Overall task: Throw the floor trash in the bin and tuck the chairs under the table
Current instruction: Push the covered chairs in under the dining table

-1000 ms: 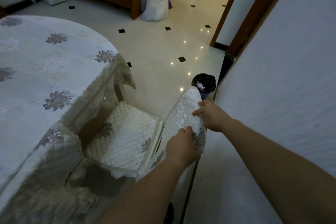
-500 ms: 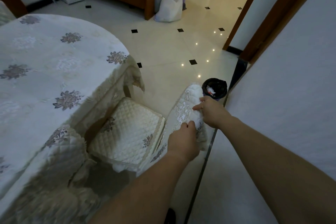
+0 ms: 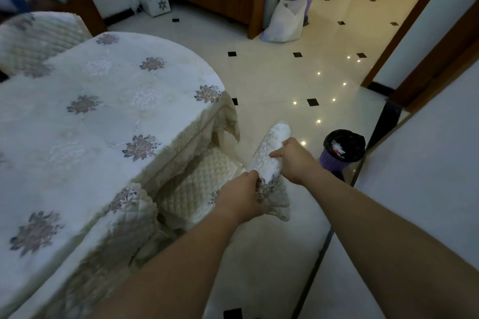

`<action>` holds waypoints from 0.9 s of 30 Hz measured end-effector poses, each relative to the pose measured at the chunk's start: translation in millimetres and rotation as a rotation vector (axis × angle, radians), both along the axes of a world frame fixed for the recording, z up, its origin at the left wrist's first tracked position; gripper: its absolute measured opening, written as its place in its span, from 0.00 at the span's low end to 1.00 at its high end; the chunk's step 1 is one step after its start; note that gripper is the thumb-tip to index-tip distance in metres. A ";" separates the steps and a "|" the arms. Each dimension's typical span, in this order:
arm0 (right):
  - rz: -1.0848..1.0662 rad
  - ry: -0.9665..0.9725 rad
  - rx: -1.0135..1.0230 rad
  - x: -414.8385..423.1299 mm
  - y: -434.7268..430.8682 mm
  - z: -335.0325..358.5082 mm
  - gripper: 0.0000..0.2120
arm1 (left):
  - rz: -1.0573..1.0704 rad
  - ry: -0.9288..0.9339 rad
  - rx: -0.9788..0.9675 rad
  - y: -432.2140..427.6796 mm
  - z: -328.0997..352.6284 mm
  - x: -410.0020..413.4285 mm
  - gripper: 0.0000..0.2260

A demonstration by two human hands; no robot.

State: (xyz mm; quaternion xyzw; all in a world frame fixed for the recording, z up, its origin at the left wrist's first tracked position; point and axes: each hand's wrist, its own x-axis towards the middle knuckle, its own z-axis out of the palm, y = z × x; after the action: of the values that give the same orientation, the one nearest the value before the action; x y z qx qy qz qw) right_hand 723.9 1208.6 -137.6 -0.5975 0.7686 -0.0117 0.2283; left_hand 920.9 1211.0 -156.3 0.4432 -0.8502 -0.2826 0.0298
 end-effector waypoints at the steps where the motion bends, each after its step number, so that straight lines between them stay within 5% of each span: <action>1: 0.008 -0.004 -0.001 2.6 -6.9 -0.7 0.25 | 0.012 -0.002 -0.004 -6.5 0.0 3.4 0.20; 27: 0.140 -0.047 -0.012 61.9 -169.6 8.2 0.27 | 0.200 -0.066 -0.027 -145.9 9.3 61.1 0.17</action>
State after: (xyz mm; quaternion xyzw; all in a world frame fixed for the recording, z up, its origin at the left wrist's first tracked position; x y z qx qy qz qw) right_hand 785.7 1039.0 -129.4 -0.6505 0.7194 -0.0142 0.2432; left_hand 981.9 1065.1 -146.9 0.5343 -0.8061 -0.2518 0.0357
